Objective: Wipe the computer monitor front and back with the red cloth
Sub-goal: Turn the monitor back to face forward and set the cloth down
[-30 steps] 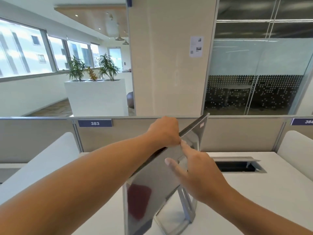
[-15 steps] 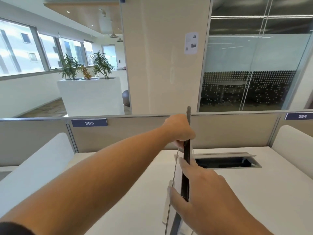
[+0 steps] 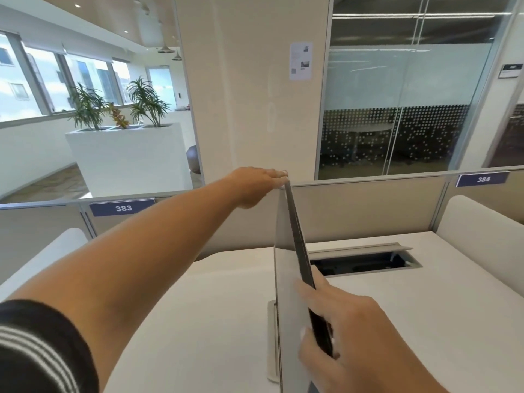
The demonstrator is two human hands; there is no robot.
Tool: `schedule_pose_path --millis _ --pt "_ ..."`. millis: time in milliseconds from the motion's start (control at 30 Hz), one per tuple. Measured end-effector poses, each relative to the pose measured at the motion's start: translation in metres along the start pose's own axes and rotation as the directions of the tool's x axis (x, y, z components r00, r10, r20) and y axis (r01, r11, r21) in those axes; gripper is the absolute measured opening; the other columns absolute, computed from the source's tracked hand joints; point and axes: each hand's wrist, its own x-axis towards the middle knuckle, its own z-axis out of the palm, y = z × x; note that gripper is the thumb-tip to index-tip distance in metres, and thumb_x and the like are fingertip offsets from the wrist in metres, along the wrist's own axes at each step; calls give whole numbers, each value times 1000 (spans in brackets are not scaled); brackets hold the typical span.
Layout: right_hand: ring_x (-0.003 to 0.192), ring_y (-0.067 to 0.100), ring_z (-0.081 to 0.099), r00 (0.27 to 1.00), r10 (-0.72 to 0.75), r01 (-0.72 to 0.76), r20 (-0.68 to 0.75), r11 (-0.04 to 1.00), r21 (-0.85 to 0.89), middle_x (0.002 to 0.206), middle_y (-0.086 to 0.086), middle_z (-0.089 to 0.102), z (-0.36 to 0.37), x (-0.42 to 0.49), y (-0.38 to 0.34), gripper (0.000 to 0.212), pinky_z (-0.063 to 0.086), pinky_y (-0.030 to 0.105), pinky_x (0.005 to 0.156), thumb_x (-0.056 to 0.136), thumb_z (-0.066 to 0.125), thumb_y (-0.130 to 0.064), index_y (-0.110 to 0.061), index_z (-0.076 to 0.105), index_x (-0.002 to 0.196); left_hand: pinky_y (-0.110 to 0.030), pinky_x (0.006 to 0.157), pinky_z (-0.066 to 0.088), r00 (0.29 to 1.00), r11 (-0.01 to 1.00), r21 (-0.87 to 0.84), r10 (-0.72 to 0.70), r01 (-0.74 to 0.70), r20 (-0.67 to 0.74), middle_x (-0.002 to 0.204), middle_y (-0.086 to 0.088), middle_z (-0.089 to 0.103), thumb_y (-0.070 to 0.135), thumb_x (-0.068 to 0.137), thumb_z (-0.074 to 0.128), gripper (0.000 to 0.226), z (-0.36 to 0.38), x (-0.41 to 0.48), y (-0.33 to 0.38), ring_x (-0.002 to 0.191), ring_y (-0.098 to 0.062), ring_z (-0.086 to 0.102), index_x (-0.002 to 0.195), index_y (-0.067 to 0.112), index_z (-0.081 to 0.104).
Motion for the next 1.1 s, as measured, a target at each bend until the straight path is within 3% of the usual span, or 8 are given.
schedule_pose_path --millis 67,200,333,400,467,600,767,1100 --pt "73 -24 50 1000 -25 25 -6 997 71 150 -33 22 -13 -1 11 75 36 2 68 72 31 -54 -48 34 146 -37 118 25 1000 1000 20 19 -20 15 165 5 12 -5 101 37 68 7 6 -4 150 -17 17 158 22 12" --pt "66 -30 48 997 -71 70 10 994 87 137 -45 16 -36 0 25 57 39 2 65 93 55 -19 -47 37 139 -37 117 28 995 1000 9 -8 7 102 165 6 12 -5 100 38 67 27 8 -16 150 -16 18 157 21 16" --pt "56 -14 55 989 -94 94 113 996 7 141 -44 17 -54 5 37 59 40 4 63 94 56 -16 -50 40 139 -39 85 50 994 998 9 -65 64 90 133 1 57 1 98 44 31 35 -2 -36 117 -27 57 119 21 56" --pt "80 -29 54 983 -150 148 109 989 25 141 -48 22 -60 8 47 58 40 -1 82 92 58 -22 -54 39 137 -34 73 47 991 996 63 -64 57 117 107 0 63 4 95 49 18 30 -12 -44 95 -24 60 95 22 53" --pt "121 -29 37 978 -203 202 56 979 26 132 -58 29 -65 11 61 57 29 7 108 85 55 -30 -61 43 131 -32 68 43 987 993 107 -69 53 146 100 0 62 9 96 50 14 27 -24 -49 87 -23 58 95 23 53" --pt "129 -25 30 972 -230 220 -57 965 -142 127 -62 26 -74 20 89 82 20 6 112 88 59 -8 -79 32 118 -31 67 40 976 990 117 -104 82 189 104 -7 64 15 100 51 13 28 -42 -50 91 -27 60 110 16 60" --pt "113 -36 32 962 -241 220 -131 963 -155 112 -64 32 -93 39 120 73 18 -8 99 84 57 19 -45 64 119 -37 76 49 962 985 6 -169 171 213 94 -8 58 23 100 55 18 21 -62 -45 86 -28 54 114 15 64" --pt "126 -15 42 964 -251 232 -89 955 -182 128 -32 53 -107 65 172 60 24 -2 103 89 50 20 -24 67 125 -35 71 43 946 950 -86 -284 299 155 82 0 49 25 98 59 19 16 -85 -26 92 -30 56 114 18 67"
